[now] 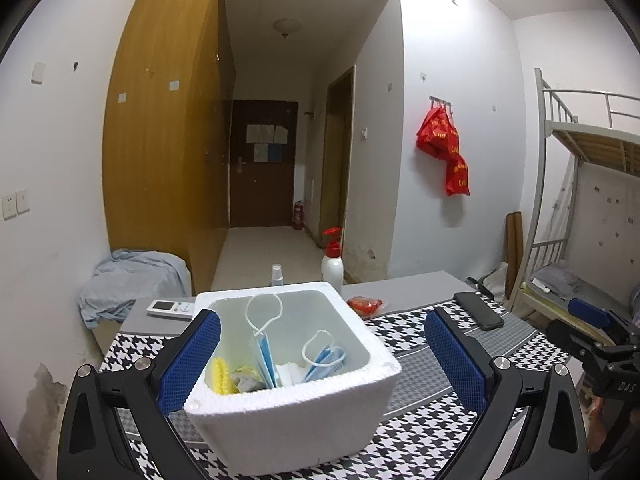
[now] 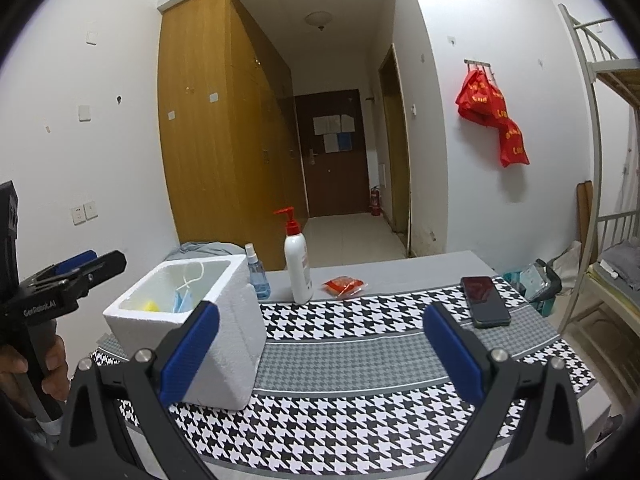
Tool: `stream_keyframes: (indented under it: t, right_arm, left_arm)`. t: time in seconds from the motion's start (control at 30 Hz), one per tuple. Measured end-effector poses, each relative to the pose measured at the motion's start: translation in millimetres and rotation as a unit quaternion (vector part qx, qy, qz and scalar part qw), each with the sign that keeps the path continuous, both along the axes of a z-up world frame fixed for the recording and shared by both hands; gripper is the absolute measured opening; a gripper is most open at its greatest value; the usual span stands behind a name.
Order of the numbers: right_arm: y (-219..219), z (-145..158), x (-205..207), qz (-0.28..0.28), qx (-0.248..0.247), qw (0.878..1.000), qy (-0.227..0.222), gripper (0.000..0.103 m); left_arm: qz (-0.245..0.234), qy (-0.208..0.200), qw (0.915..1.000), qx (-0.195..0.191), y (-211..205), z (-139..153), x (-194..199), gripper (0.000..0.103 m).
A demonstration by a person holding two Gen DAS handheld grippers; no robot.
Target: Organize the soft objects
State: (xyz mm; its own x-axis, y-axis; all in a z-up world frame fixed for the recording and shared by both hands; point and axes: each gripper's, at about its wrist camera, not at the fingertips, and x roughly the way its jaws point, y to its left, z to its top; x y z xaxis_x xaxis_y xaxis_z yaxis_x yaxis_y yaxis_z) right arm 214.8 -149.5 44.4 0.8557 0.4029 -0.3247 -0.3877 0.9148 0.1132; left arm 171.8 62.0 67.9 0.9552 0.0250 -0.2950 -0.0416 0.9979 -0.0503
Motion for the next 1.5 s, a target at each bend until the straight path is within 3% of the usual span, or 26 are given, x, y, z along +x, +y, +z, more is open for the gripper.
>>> stream_keyframes:
  t: [0.37, 0.83, 1.5]
  right_arm:
    - [-11.7, 12.5, -34.7, 0.005, -0.013, 0.999, -0.029, 0.103]
    - [-31.2, 19.0, -88.6, 0.001, -0.009, 0.999, -0.053, 0.103]
    - [-44.3, 28.3, -158.8, -0.004, 0.002, 0.996, -0.093, 0.103]
  left_arm:
    - [-0.028, -0.024, 0.9993, -0.006, -24.0, 8.9, -35.1, 0.102]
    - [-0.057, -0.042, 0.9973, 0.015, -58.5, 12.8, -90.1, 0.102]
    - [-0.078, -0.095, 0.9920, 0.030, -76.5, 19.2, -170.6, 0.102]
